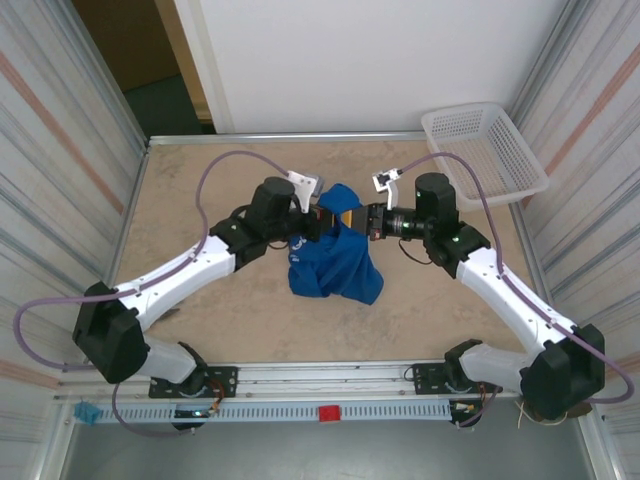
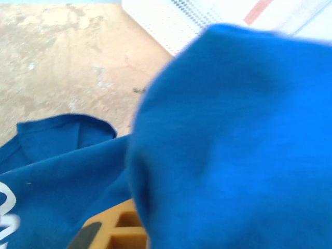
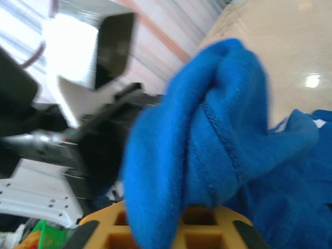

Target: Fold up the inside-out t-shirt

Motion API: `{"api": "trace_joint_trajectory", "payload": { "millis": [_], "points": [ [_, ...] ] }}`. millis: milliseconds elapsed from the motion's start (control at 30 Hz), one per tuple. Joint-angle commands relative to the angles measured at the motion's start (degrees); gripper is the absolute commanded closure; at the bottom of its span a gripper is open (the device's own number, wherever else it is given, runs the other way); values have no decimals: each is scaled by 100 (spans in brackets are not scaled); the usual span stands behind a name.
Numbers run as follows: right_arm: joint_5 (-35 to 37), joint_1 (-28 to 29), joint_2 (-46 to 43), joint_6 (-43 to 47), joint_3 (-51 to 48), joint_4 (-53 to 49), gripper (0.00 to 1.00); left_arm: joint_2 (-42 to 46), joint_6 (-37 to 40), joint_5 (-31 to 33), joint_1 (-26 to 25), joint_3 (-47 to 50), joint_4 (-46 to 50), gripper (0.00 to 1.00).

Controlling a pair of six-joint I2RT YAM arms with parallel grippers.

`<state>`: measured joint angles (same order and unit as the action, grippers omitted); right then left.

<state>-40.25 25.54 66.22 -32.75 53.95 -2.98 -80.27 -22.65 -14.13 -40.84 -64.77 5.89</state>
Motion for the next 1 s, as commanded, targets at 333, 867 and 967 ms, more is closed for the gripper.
{"api": "trace_joint_trajectory", "payload": {
  "millis": [333,867,967],
  "points": [
    [2082,-154,-183,196,-29,-1250,45,518,-2468,-4242,1188,-116,-1958,100],
    [3987,2112,-499,350,1088,-1453,40,414,-2498,-3293,1175,-201,-936,100],
    [4181,2295,-83,471,1283,-1348,39,390,-2506,-3195,1150,-195,-851,100]
  ]
}}
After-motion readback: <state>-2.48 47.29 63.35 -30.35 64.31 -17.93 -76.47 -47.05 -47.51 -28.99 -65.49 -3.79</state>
